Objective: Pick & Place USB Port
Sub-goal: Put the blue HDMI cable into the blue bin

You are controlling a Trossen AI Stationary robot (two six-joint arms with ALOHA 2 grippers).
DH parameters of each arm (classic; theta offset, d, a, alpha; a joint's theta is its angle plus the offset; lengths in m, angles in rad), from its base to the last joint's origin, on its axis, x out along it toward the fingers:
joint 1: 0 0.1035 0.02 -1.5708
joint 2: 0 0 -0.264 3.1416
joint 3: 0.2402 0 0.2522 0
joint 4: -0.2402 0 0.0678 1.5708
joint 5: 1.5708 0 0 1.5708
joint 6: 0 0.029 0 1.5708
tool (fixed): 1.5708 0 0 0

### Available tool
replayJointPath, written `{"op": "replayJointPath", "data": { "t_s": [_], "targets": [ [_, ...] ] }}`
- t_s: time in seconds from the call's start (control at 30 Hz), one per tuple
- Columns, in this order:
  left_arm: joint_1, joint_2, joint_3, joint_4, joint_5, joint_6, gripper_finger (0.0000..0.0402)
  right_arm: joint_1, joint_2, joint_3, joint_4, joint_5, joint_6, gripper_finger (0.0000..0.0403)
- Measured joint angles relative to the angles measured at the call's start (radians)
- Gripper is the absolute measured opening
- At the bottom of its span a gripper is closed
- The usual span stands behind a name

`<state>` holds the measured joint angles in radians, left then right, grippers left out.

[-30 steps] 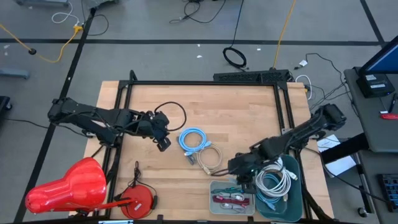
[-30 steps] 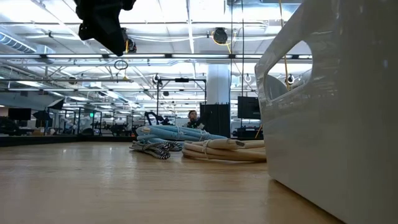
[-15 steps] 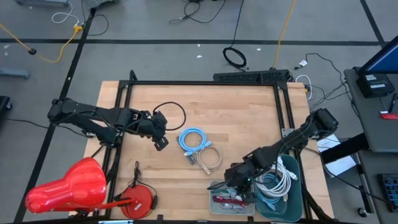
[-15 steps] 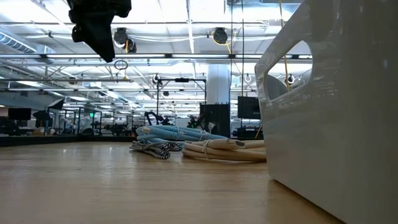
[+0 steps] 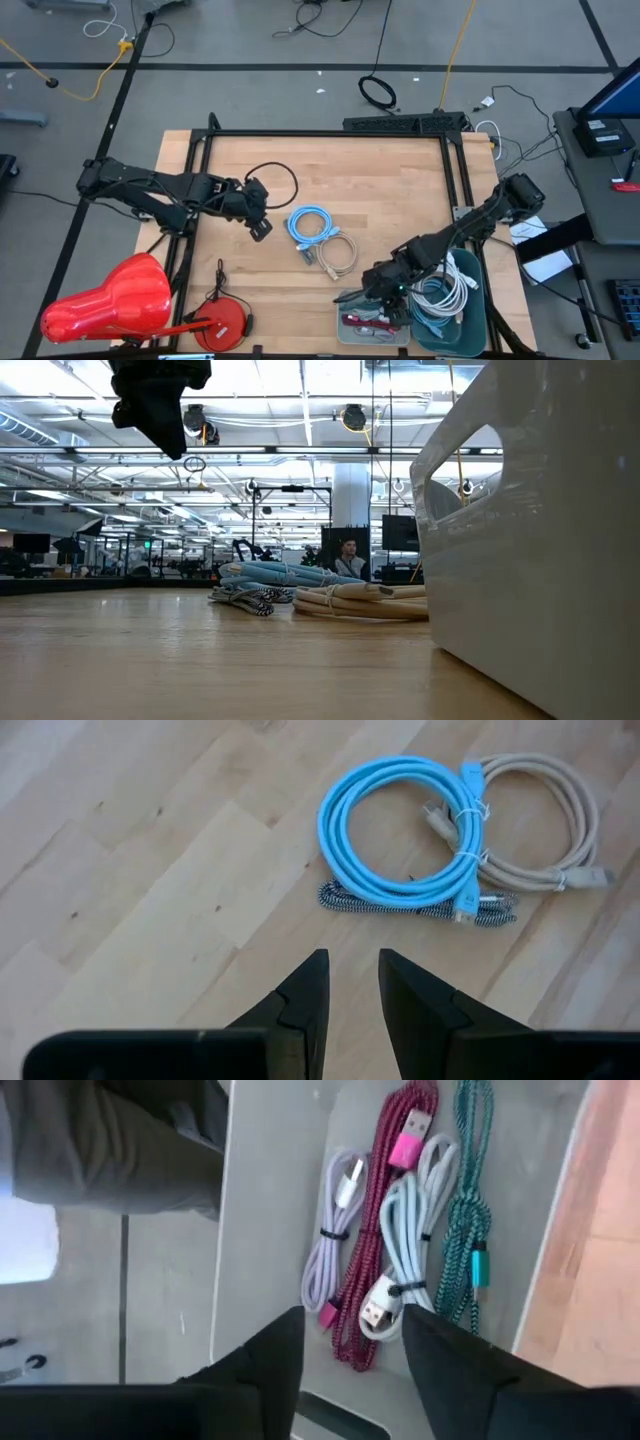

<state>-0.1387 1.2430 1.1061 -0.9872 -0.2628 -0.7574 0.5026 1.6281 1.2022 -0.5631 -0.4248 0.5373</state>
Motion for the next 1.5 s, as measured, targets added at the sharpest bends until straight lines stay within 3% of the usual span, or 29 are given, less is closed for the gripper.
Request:
{"op": "replayJointPath", "data": {
  "t_s": [0.13,0.3,0.5,0.8,1.2,1.5],
  "targets": [
    [0.004,0.000,0.000,0.067,-0.035,0.034,0.0092,-0.035,-0.029,0.000,0.003,0.011,0.000,0.0185],
    [0.055,0.041,0.002,0.294,-0.029,0.173,0.0092,-0.105,-0.090,0.000,0.009,0.038,-0.001,0.0193],
    [0.191,0.224,0.000,0.354,0.308,0.203,0.0093,-0.171,-0.158,0.000,-0.064,0.072,-0.012,0.0189],
    [0.175,0.418,0.004,0.487,0.480,0.318,0.0093,-0.189,-0.283,-0.001,-0.397,0.228,0.052,0.0187],
    [0.084,0.553,0.186,0.486,0.390,0.570,0.0093,-0.247,-0.479,-0.001,-0.425,0.522,0.331,0.0177],
    [0.082,0.693,0.290,0.251,0.296,0.649,0.0108,-0.246,-0.554,-0.001,-0.388,0.585,0.405,0.0171]
  ]
}}
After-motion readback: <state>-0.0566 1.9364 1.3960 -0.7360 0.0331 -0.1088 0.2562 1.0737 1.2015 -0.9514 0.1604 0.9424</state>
